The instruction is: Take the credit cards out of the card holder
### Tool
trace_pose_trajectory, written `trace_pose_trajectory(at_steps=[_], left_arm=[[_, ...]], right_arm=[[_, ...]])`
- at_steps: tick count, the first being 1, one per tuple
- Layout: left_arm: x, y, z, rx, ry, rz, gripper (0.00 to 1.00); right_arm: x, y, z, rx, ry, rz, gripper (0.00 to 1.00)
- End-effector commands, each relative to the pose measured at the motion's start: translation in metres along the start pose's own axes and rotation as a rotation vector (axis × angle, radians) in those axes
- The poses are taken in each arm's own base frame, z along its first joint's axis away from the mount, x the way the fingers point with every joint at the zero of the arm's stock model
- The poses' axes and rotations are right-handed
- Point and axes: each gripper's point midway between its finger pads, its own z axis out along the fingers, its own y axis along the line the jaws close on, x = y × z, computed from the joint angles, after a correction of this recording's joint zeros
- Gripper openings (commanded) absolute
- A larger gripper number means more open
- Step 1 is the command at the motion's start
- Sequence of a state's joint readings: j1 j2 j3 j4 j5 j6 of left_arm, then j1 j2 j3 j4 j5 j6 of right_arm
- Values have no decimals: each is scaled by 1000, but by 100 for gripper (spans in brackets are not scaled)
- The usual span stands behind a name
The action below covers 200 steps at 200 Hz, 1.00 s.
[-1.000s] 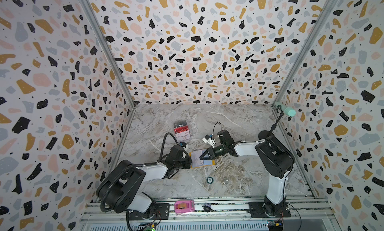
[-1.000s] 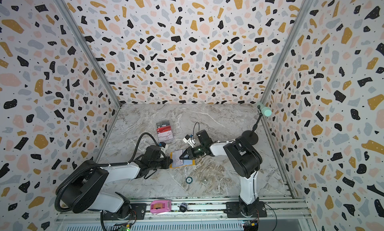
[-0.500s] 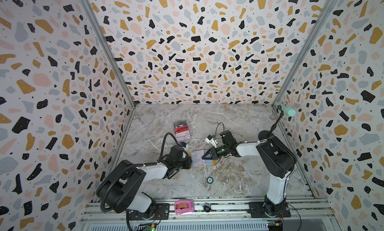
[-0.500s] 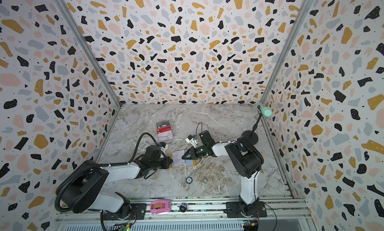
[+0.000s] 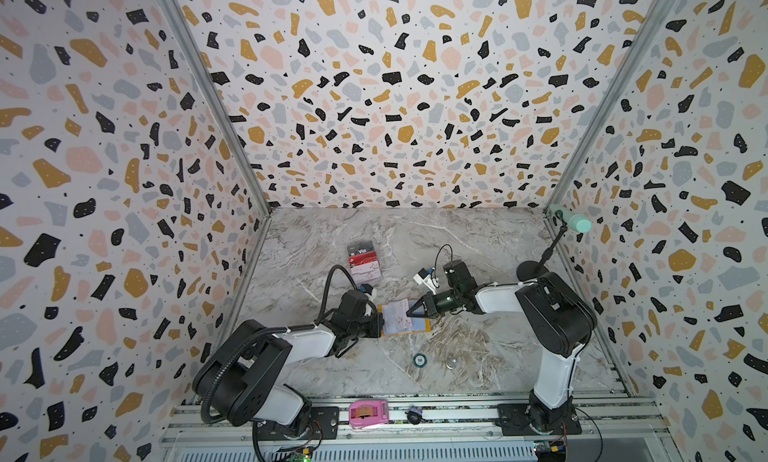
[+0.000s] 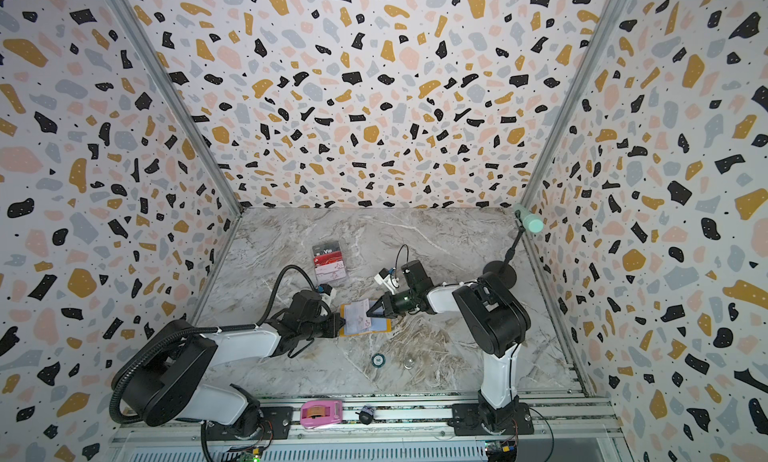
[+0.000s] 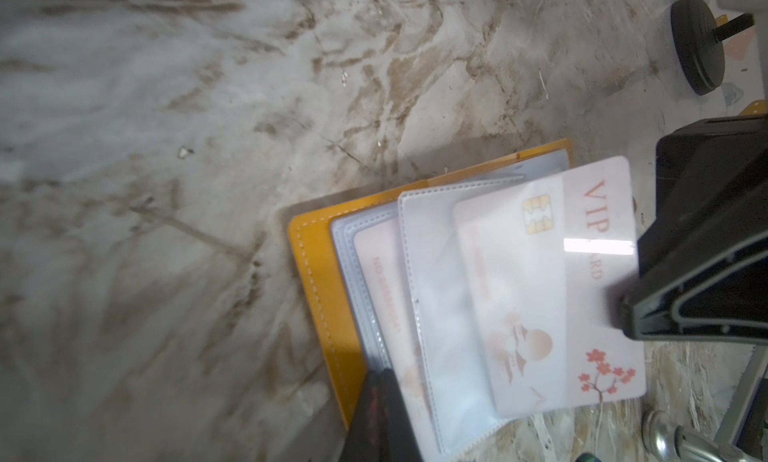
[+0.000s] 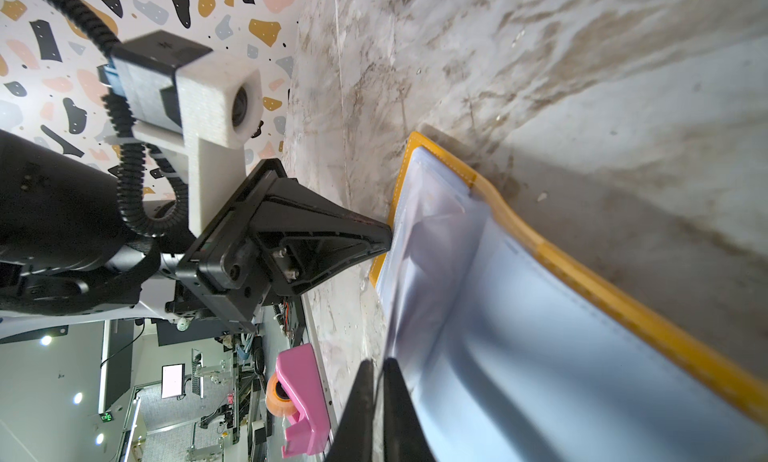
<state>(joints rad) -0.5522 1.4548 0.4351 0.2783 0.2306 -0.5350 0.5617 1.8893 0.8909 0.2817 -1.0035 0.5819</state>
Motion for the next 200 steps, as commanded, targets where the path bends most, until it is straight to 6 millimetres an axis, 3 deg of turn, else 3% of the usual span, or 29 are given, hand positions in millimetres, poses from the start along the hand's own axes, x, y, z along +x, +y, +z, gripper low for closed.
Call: trace_pose_trajectory(at_steps=[1, 67, 132, 200], left_arm=[[34, 20, 2, -77, 120, -15, 0], [34, 20, 1, -77, 117, -14, 0], [31, 21, 0, -87, 108, -9, 0], [6, 3, -8, -46, 52, 32, 4]], right_arm=[[-7, 16, -9, -22, -27, -39, 8], [-7, 8, -14, 32, -38, -25, 1], [-8, 0, -33, 138, -50, -39, 0], [-12, 0, -62, 251, -86, -96, 0]])
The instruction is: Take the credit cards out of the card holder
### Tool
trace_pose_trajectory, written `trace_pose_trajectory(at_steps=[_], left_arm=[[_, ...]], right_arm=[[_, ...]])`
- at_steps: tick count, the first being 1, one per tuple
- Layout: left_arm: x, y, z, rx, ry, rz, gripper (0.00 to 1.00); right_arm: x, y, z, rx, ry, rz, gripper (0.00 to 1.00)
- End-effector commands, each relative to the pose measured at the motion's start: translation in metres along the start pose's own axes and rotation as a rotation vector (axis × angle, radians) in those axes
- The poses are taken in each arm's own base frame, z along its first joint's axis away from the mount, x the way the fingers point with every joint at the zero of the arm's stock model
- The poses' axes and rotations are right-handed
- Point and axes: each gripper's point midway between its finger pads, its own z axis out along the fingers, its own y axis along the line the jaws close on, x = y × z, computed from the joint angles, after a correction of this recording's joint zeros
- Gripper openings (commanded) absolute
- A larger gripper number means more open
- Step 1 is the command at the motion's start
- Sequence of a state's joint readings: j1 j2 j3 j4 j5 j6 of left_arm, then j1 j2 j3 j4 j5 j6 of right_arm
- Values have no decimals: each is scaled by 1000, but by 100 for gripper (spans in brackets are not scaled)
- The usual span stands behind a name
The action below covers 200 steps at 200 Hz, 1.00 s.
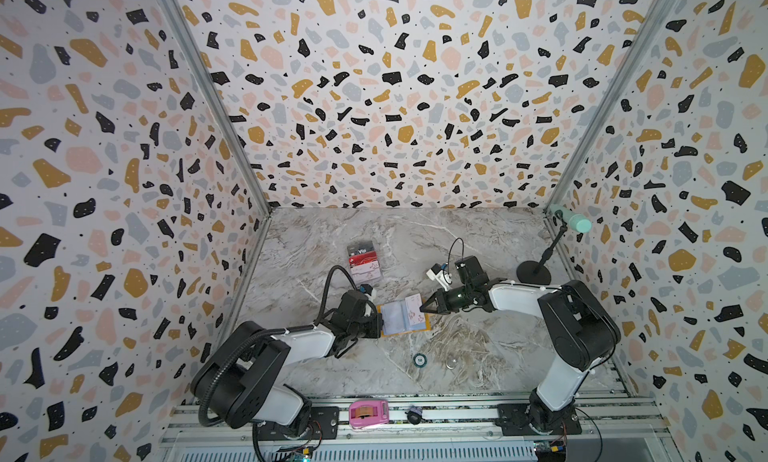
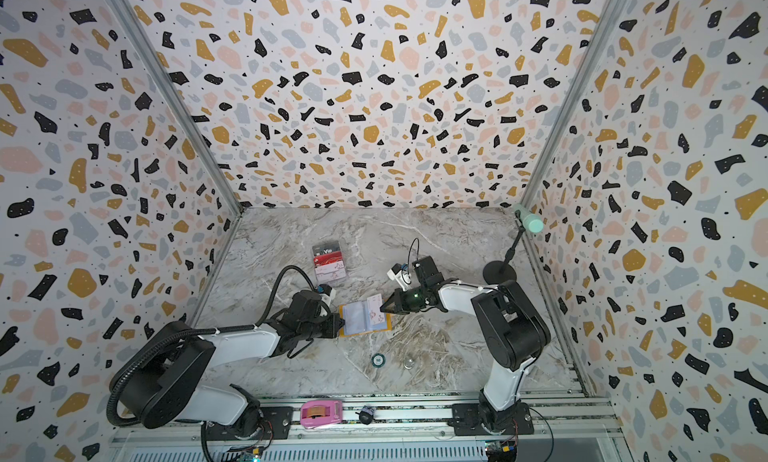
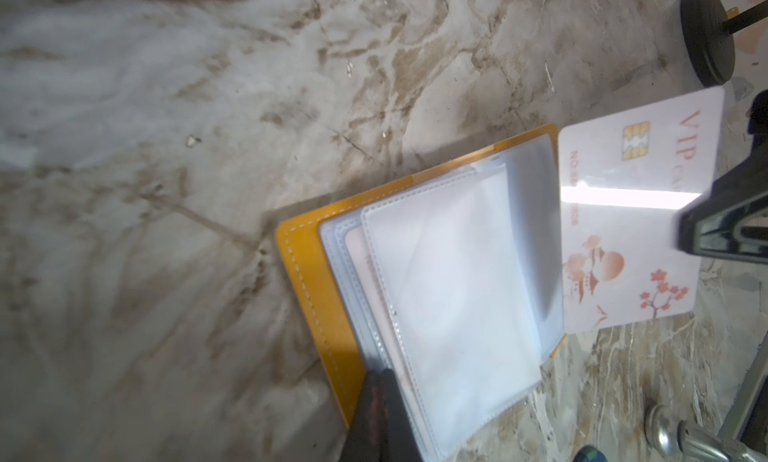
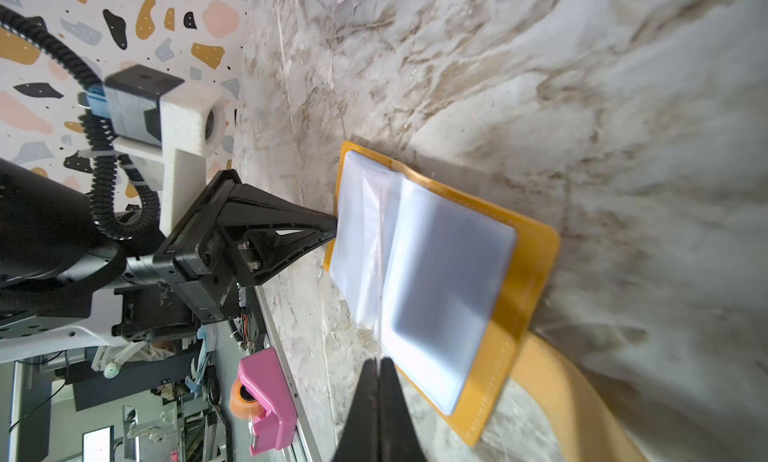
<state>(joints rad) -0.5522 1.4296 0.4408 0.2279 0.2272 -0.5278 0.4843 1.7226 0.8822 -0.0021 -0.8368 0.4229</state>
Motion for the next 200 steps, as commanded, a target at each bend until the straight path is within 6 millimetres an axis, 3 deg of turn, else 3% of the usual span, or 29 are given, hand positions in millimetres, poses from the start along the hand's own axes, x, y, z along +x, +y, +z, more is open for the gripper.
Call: trace_pose_trajectory(at_steps=[1, 35, 91, 117, 161, 200], left_arm=[[3, 2, -4, -35, 35, 31, 4], [-18, -9, -16, -11, -50, 56, 11], [-43, -35, -44, 74, -156, 108, 33], [-55, -65, -64, 209, -214, 169, 53], [-76, -101, -105, 361, -302, 239, 64], [-67, -137, -124, 574, -224, 309, 65]], right_arm=[[-9, 9, -17, 44, -28, -77, 0], [-11, 17, -28, 57, -38, -141, 0], [-13, 37, -42, 18, -54, -258, 0], [-9, 57, -47, -61, -55, -321, 0], [4, 93, -59, -235, -54, -412, 0], [18, 123, -71, -358, -53, -510, 0]])
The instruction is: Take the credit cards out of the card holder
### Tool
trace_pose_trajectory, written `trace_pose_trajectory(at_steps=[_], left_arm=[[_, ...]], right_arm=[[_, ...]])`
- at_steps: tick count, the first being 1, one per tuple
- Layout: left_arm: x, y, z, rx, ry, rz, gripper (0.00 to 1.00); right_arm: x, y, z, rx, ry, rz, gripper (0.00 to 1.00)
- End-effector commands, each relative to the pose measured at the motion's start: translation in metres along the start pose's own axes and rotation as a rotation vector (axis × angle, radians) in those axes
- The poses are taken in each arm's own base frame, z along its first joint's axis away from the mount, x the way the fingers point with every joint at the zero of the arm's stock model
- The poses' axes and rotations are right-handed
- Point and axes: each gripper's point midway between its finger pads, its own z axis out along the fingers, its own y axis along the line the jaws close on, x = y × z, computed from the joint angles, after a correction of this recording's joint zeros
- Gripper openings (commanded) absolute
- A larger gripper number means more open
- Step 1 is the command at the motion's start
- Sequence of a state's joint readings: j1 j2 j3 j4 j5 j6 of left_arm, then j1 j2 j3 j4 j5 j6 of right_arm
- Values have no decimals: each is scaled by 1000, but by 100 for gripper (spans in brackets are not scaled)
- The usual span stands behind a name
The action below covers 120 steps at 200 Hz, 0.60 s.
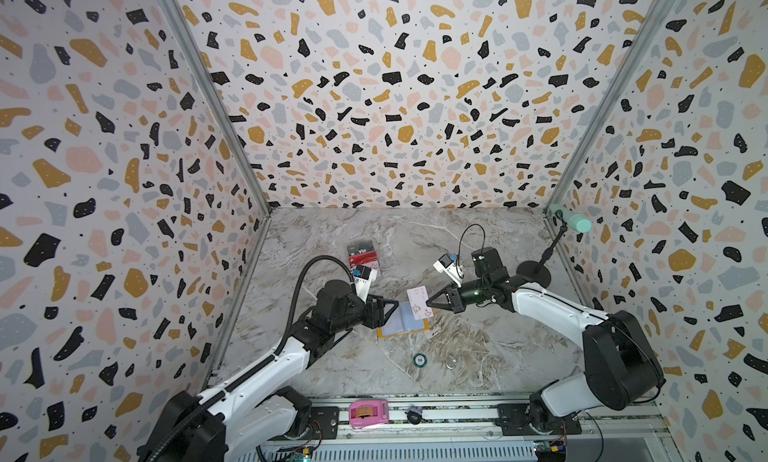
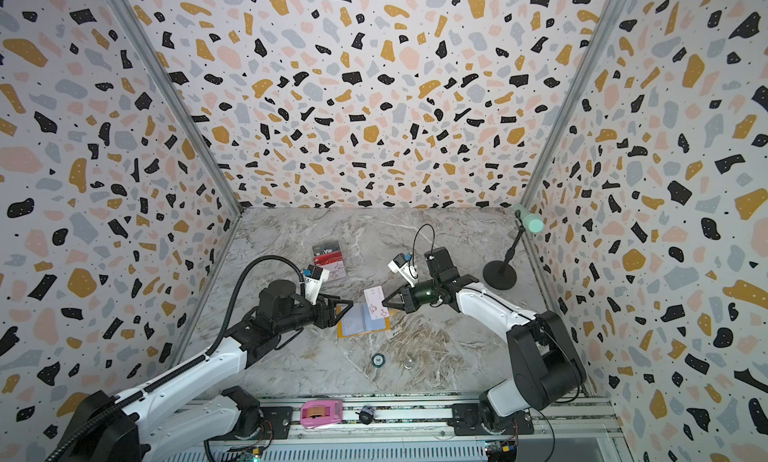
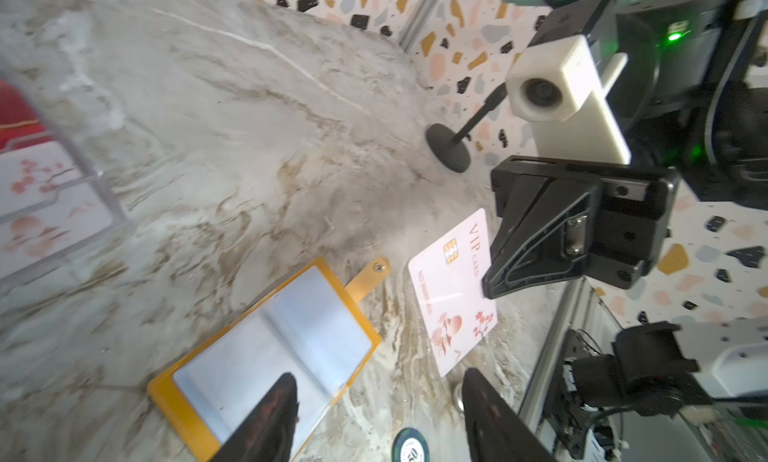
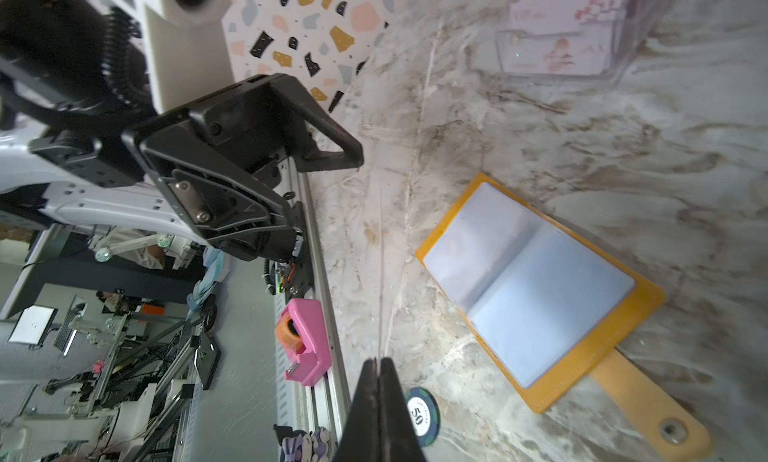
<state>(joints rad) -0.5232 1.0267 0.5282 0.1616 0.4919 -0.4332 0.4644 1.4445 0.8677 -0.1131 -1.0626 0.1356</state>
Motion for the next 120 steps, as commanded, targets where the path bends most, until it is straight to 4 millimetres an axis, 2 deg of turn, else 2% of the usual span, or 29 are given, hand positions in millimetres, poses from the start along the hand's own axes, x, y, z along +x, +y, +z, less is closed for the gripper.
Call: trace_pose_trajectory(at_steps=[1, 35, 69, 120], left_arm=[[-8, -39, -4, 203, 29, 52, 64], [-8, -54, -4, 292, 69, 54, 62], [-10, -68, -9, 367, 69, 65, 56], [-8, -75, -13, 406, 85, 43, 38]], right_arm=[[-3, 35, -5, -130, -13, -110, 0], [0, 54, -1, -179, 0, -174, 0], [3, 60, 3, -201, 16, -196, 0], [10, 62, 8, -222, 43, -195, 0]])
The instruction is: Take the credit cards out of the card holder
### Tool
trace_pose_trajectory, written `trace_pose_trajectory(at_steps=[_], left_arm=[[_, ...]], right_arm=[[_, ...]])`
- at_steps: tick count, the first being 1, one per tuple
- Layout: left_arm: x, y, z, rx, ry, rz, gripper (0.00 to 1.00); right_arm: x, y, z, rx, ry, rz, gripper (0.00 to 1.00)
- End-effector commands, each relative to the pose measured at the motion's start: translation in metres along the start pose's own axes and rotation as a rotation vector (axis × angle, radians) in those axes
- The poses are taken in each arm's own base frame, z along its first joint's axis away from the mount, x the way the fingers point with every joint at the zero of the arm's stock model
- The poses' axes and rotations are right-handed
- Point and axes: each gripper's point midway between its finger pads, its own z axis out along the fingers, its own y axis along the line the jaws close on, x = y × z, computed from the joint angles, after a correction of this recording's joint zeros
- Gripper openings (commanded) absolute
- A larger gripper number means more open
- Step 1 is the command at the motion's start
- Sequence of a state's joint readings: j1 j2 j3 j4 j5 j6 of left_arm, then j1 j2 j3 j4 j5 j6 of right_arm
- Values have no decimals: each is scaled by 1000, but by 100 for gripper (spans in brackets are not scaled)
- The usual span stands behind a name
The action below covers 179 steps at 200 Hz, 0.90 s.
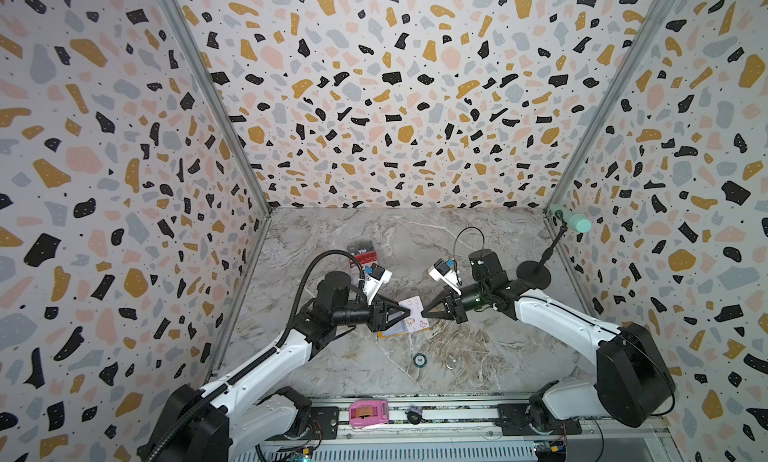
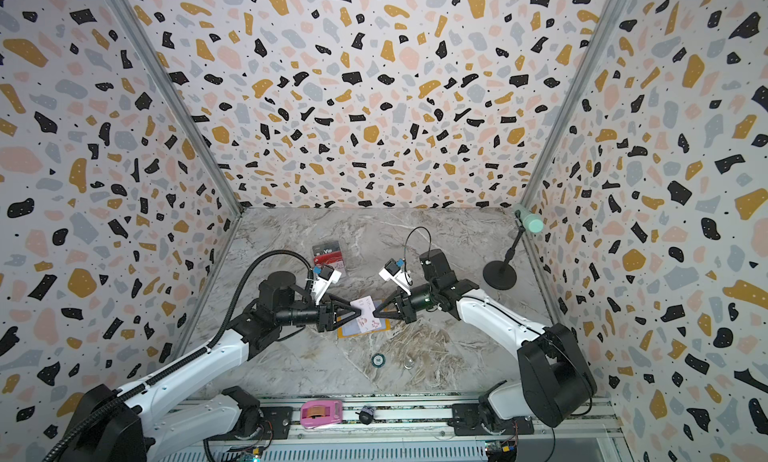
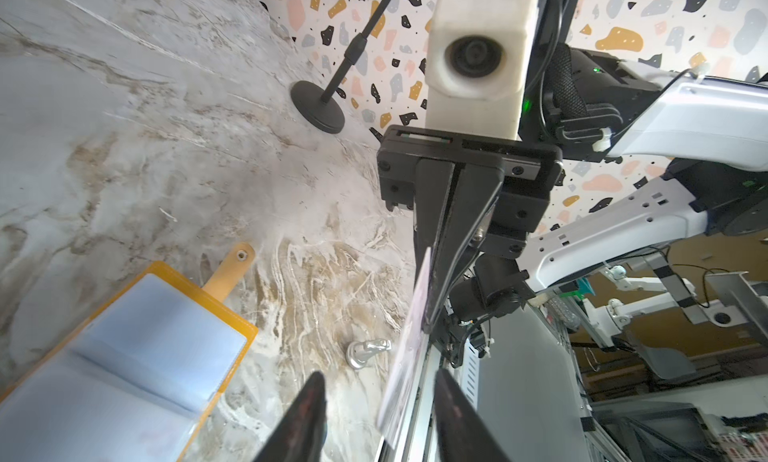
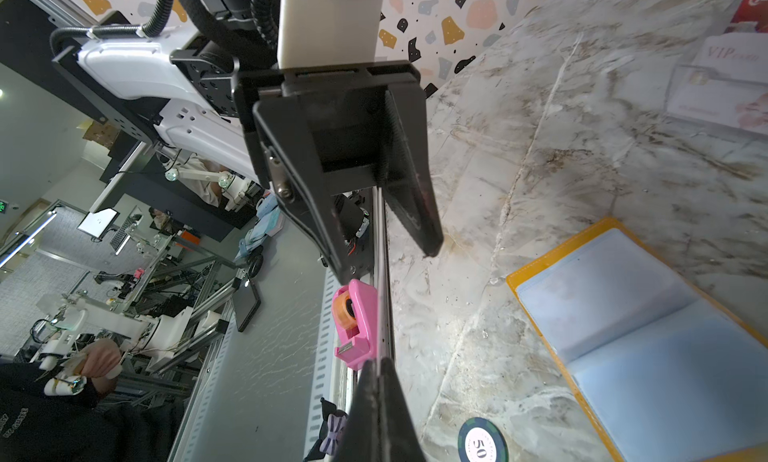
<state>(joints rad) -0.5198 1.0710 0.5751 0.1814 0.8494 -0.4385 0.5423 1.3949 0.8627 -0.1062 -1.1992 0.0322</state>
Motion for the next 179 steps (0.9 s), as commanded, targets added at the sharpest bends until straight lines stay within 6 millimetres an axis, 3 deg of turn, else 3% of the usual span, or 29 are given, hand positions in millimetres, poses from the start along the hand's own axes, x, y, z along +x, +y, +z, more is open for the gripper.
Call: trace_pose_trajectory(at_steps=[1, 54, 153, 179], left_arm=[[-15, -19, -4, 71, -30, 45, 38], [-14, -23, -6, 84, -31, 48, 32], [-7, -20, -3, 95, -9, -1, 6], [-14, -19, -4, 78, -46, 10, 0]], right_arm=[[1, 8, 1, -31, 11, -21, 0], [3, 4, 3, -31, 23, 4, 0], [4, 0, 6, -3, 31, 20, 0], [1, -3, 5, 29, 20, 18, 3]])
